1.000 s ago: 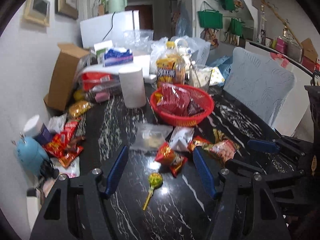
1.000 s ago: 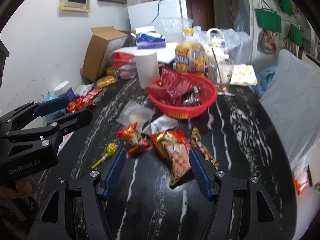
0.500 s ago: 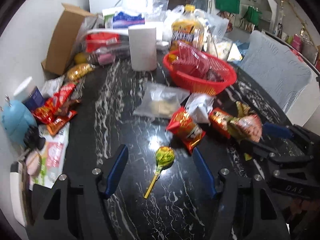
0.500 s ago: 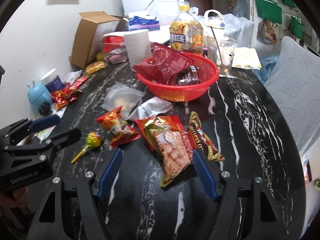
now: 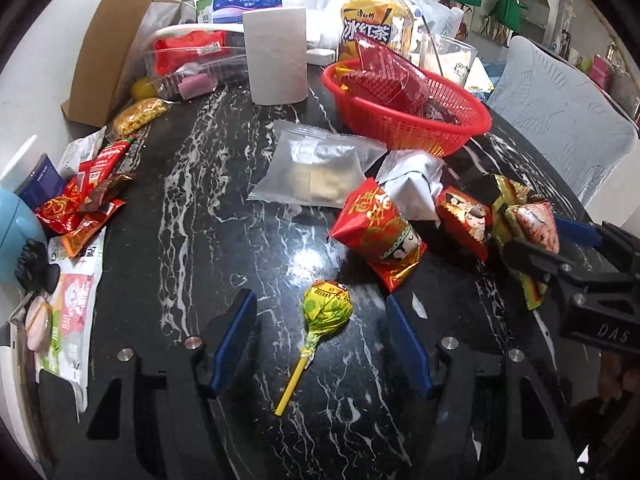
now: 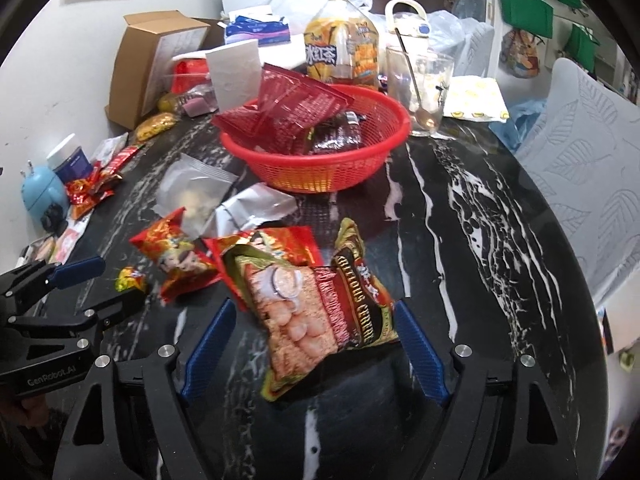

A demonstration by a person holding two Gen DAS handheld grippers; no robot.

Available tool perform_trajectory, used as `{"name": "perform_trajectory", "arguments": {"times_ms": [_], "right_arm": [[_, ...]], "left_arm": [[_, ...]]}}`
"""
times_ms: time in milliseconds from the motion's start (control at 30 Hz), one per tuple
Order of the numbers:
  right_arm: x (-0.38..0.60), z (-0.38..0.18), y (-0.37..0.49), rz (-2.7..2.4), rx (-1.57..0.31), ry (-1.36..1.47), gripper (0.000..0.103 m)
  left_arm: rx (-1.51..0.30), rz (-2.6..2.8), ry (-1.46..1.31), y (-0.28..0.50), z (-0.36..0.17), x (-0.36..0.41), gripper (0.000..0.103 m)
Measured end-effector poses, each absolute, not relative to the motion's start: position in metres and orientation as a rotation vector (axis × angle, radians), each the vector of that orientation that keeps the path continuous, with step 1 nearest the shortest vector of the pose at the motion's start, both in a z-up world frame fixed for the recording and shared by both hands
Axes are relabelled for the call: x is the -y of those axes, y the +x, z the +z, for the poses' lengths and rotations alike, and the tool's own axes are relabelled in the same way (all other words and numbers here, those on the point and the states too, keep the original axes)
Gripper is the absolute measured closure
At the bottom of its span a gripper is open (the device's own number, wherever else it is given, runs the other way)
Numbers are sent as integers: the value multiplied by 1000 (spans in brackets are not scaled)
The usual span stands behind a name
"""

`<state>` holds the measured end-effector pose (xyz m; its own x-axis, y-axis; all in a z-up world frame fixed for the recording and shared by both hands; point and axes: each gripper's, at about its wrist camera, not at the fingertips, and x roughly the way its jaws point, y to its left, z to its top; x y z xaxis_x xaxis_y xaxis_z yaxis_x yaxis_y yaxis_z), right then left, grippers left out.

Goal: Organize snacks
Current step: 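Grasp the DELICIOUS CEREAL packet with right tool while left tool grasps green lollipop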

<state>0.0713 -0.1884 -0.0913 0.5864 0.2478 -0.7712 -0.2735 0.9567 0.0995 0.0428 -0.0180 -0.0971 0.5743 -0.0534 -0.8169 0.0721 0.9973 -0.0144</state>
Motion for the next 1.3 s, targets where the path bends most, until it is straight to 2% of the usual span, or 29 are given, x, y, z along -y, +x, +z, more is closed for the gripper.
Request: {"name": "perform_trajectory", "arguments": {"times_ms": [33,100,233,267,433,533,700,1167,1267,1300], "right_arm": [[189,-92,73,304,-897,-33,21],[191,-94,77,307,-902,-31,21],[193,-96,80,318,-906,-13,21],[193,-96,80,319,-904,-12,21],[192,-95,76,307,-898,-30,37],[191,-93,71,313,-893,-40,42],[193,-92,56,327,-897,-37,43],[203,-90,2,365,-947,-25,40],[203,-92,-1,379,-949,-15,24],[203,-94,1,373,-959,-11,23]], "left_arm": [[-957,-74,21,44,-98,18,38],[-960,-78,23,45,-101,17,52],[-967,-93,15,47,-105,14,69],[-972,-103,18,47,-106,14,77],[-976,-139,15,43,-105,17,78],[-979,-164,8,38,-104,20,78],[-967,-192,17,26,-99,27,78],[-983,-301,41,-1,-97,54,78],[-991,-302,37,-2,-99,54,78],[-994,-301,35,-3,-99,54,78]]}}
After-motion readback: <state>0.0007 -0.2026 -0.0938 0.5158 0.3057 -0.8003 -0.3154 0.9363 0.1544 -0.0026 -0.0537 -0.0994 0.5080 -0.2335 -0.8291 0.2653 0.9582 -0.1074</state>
